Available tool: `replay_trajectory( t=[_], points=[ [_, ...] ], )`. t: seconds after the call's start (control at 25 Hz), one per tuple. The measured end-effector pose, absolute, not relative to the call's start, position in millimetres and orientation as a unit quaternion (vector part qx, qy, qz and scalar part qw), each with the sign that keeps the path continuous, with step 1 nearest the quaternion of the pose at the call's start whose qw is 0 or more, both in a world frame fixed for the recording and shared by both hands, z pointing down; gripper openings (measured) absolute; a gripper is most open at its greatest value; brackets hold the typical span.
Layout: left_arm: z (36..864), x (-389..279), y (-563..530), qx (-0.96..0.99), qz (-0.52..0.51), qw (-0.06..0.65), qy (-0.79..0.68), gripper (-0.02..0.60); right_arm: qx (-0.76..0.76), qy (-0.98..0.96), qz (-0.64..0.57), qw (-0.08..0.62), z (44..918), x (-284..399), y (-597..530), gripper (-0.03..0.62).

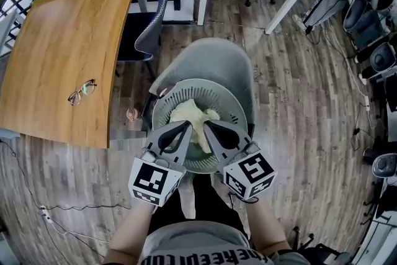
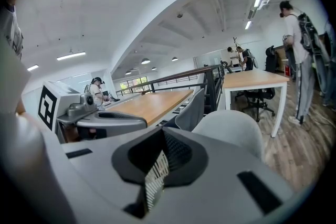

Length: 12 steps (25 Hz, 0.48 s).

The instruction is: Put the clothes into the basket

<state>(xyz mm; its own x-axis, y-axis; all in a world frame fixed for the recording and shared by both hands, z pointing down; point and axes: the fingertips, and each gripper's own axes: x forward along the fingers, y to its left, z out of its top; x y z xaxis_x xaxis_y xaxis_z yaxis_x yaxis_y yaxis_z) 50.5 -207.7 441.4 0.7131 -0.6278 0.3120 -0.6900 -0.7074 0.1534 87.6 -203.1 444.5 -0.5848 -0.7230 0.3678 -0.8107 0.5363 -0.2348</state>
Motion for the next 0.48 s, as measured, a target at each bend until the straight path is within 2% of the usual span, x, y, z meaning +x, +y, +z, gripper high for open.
replay_trajectory(
  t=[0.48],
  points=[
    [401.6,52.8,-185.6,0.947,0.099,0.093,-0.292,0.014,0.490,-0.853,0.160,0.087,402.6,81.2,-173.9,0.009]
  ],
)
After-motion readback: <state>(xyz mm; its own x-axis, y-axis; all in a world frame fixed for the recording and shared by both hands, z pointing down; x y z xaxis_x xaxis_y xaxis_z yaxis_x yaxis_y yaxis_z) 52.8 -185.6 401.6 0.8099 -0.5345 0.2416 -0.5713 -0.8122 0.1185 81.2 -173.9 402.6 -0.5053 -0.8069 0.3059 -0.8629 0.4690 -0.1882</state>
